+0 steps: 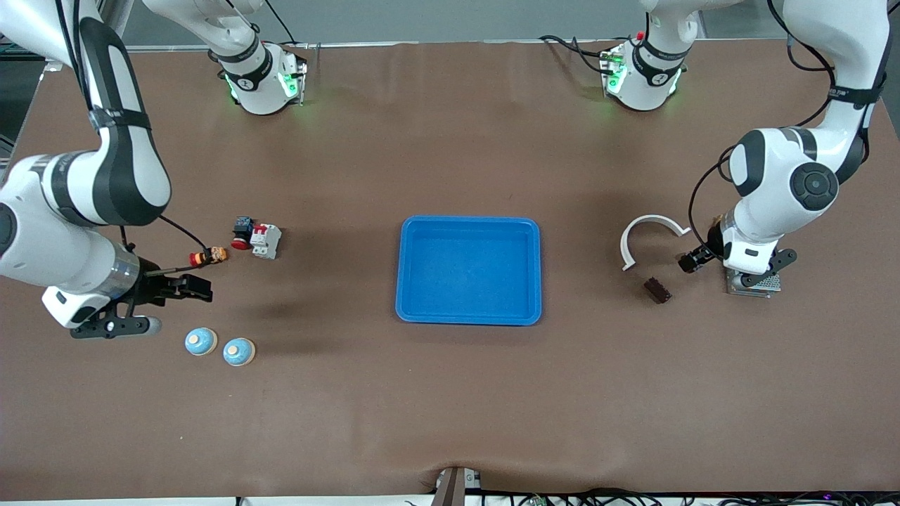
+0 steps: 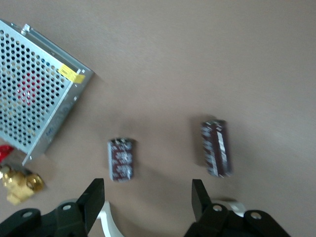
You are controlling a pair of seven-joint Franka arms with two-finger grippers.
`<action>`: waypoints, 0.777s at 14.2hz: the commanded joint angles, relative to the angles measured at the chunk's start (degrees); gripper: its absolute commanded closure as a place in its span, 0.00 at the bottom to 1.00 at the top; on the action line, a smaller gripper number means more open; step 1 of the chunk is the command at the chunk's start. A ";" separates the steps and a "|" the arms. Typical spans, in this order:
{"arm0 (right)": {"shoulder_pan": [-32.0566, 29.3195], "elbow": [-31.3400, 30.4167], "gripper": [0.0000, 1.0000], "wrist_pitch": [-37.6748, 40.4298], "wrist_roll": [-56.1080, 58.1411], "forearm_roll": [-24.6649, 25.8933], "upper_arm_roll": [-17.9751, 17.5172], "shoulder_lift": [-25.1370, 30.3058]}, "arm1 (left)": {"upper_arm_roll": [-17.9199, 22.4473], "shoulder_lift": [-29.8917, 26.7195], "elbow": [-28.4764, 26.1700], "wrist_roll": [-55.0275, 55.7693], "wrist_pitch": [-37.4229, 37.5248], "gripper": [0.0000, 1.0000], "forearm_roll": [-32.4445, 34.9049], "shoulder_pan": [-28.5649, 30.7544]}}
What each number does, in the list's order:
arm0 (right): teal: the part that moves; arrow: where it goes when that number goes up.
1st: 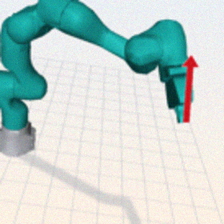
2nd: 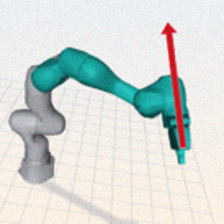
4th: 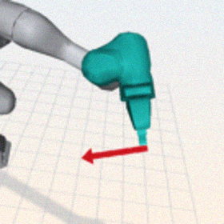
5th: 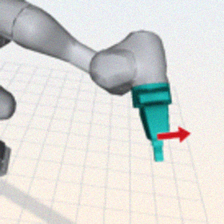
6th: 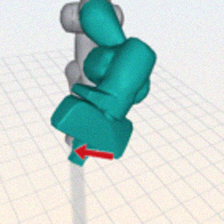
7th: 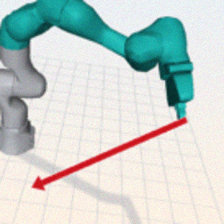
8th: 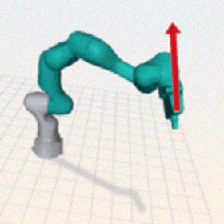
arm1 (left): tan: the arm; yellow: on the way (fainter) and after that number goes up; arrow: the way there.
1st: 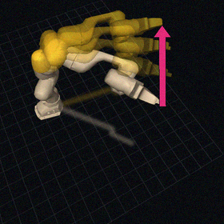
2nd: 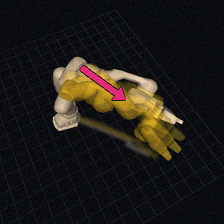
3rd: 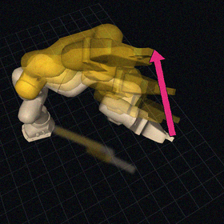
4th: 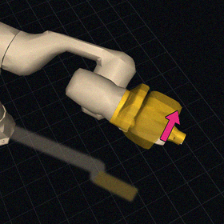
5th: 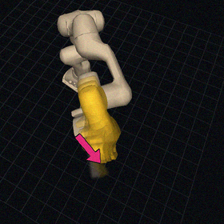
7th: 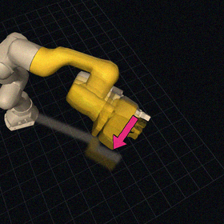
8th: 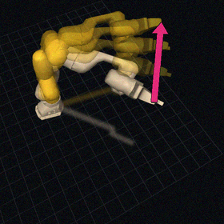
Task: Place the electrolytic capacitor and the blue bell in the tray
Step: 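Grasp a brown capacitor with the left gripper and lift it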
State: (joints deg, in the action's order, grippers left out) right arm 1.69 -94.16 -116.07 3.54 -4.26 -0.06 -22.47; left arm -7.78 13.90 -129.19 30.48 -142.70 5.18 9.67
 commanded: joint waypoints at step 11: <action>2.27 5.47 0.00 -5.92 0.07 -0.83 -0.12 -11.71 | -0.40 5.96 -0.89 2.04 -4.79 0.36 4.31 2.81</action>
State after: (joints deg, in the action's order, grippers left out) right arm 3.74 -92.41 -122.31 3.54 -4.33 -0.17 -30.97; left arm -7.93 19.38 -129.47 30.66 -146.34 8.05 12.27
